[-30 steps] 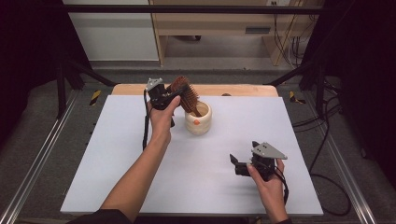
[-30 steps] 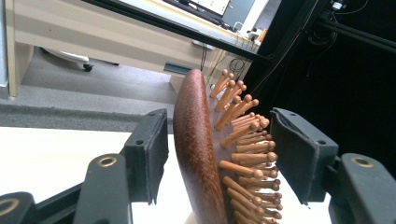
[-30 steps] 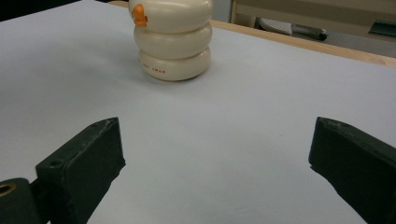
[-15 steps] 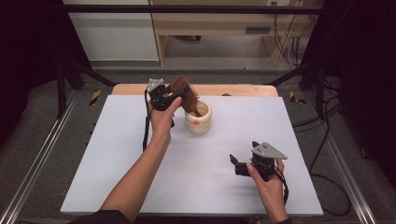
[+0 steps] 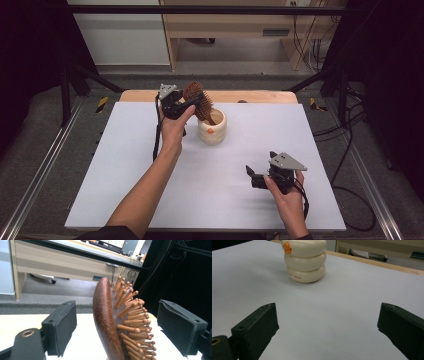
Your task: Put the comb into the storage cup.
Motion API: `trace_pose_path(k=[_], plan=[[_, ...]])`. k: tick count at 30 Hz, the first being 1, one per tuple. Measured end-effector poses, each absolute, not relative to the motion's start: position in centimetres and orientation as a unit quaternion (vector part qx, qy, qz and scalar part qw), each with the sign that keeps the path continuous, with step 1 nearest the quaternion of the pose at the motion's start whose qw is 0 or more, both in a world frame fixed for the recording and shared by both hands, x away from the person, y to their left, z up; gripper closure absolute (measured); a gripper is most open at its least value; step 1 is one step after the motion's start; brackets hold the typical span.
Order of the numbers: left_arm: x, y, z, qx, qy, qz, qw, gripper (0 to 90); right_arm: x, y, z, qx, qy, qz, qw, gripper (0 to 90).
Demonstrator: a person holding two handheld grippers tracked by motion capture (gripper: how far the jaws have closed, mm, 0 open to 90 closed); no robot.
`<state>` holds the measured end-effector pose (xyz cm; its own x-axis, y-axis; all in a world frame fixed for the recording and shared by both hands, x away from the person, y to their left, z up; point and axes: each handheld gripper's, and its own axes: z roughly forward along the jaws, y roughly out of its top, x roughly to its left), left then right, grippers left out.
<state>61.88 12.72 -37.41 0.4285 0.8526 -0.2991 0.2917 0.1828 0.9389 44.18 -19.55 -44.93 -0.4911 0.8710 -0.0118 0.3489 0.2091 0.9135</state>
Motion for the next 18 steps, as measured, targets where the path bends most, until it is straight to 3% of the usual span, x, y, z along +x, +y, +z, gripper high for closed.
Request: trace_pose_path(k=[10, 18], plan=[[62.0, 12.74, -37.46, 0.595, 0.486, 0.232, 0.597, 6.1, 44.2, -19.52, -44.97, 0.42, 0.727, 0.467, 0.278, 3.5], [61.93, 13.01, -37.21, 0.592, 0.485, 0.236, 0.599, 5.6, 44.22, -19.5, -45.0, 0.421, 0.727, 0.467, 0.277, 3.5]])
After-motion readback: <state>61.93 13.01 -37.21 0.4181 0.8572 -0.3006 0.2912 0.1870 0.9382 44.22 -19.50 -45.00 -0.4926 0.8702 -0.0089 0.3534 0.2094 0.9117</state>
